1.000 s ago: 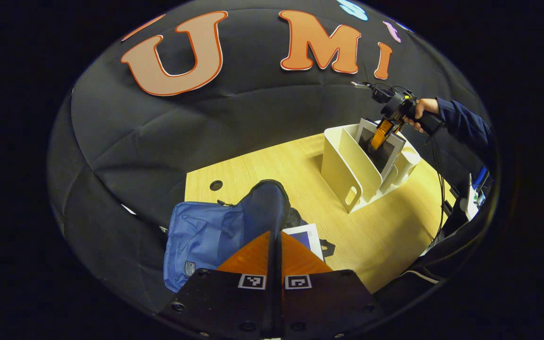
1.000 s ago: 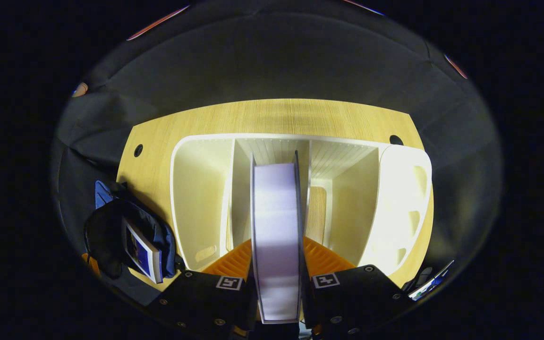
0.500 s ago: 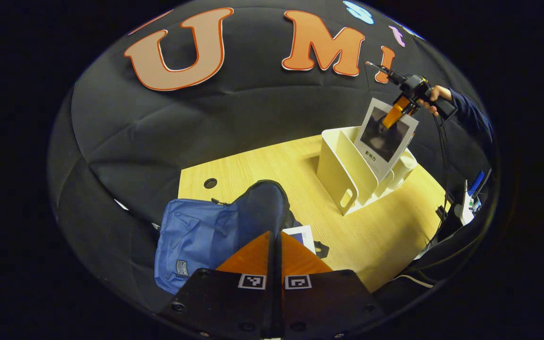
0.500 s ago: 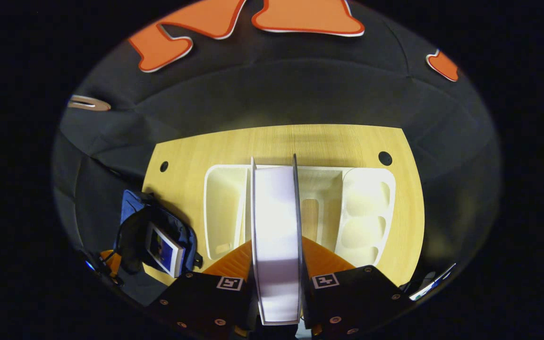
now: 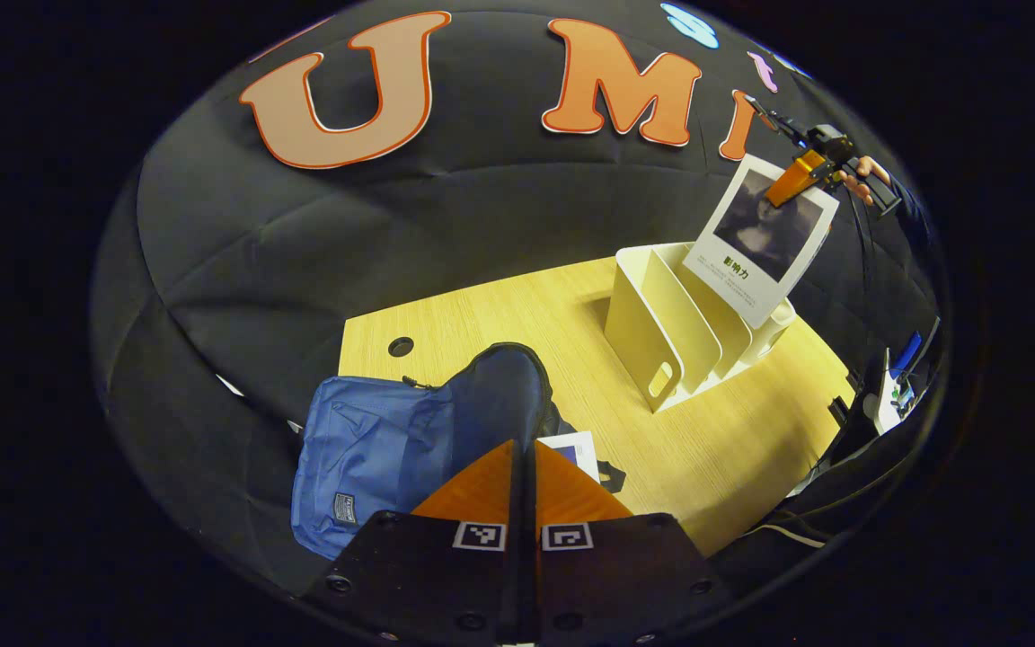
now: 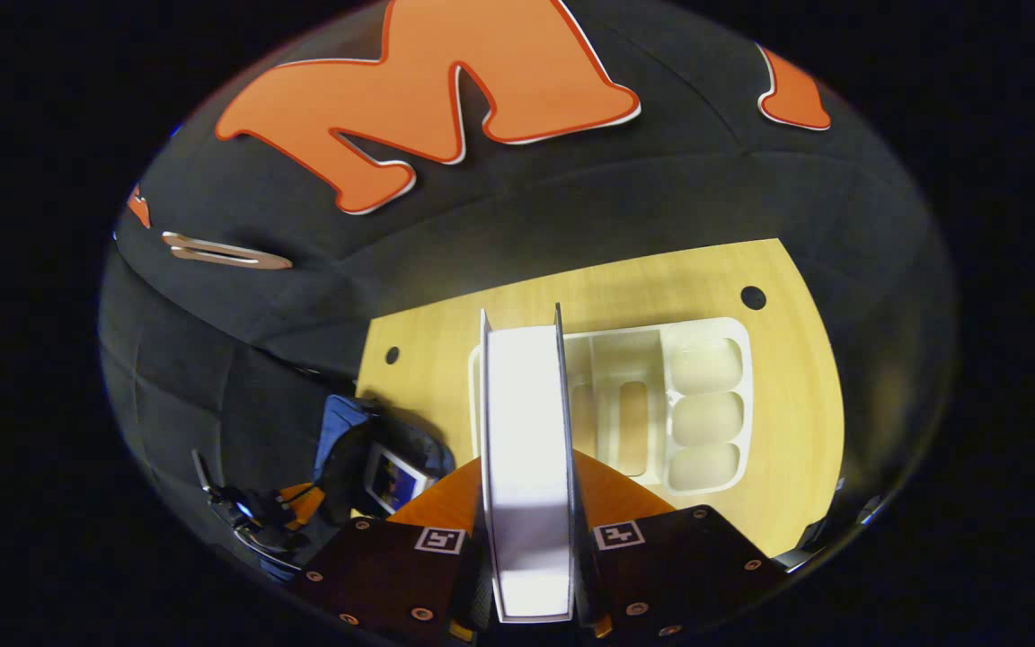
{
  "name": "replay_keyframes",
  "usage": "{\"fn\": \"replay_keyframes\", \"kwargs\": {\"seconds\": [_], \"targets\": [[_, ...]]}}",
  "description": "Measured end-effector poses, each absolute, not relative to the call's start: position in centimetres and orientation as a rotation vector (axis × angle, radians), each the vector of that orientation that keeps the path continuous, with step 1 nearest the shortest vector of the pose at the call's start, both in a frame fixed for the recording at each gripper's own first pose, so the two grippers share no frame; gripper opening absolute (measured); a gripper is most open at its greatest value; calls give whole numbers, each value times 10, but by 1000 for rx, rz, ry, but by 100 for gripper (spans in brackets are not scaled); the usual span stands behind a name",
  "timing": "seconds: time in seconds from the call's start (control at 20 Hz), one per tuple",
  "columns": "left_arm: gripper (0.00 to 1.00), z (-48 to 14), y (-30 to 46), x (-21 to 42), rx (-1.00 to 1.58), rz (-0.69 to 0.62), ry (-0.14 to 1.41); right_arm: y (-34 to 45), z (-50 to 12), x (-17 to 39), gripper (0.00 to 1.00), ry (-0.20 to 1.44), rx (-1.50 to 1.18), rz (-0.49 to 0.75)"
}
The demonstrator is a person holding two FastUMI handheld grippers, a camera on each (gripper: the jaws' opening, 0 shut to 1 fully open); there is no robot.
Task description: Open the schoolbag, grab two books from the bookshelf and put them into the schoolbag.
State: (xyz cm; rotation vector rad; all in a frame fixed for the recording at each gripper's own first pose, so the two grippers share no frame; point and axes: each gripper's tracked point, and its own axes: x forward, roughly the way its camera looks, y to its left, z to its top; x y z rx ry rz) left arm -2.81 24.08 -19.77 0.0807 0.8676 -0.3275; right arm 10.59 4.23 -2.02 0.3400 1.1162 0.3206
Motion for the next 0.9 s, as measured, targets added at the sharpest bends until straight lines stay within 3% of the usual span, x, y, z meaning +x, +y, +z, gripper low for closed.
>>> {"fn": "replay_keyframes", "kwargs": {"seconds": [0.05, 0.1, 0.25, 0.3, 0.9], "targets": [[0, -197, 240, -28, 78, -327, 867, 47, -13, 102, 47, 1106, 359, 346], [0, -198, 240, -28, 74, -329, 871, 50, -9, 99, 36, 1096, 371, 365], [5, -199, 240, -27, 65, -329, 868, 71, -8, 91, 36, 1078, 437, 423], [1, -200, 238, -26, 59, -329, 871, 82, -9, 88, 35, 1079, 475, 444], [1, -204, 235, -24, 15, -318, 893, 221, -86, 11, 35, 1130, 742, 580]]}}
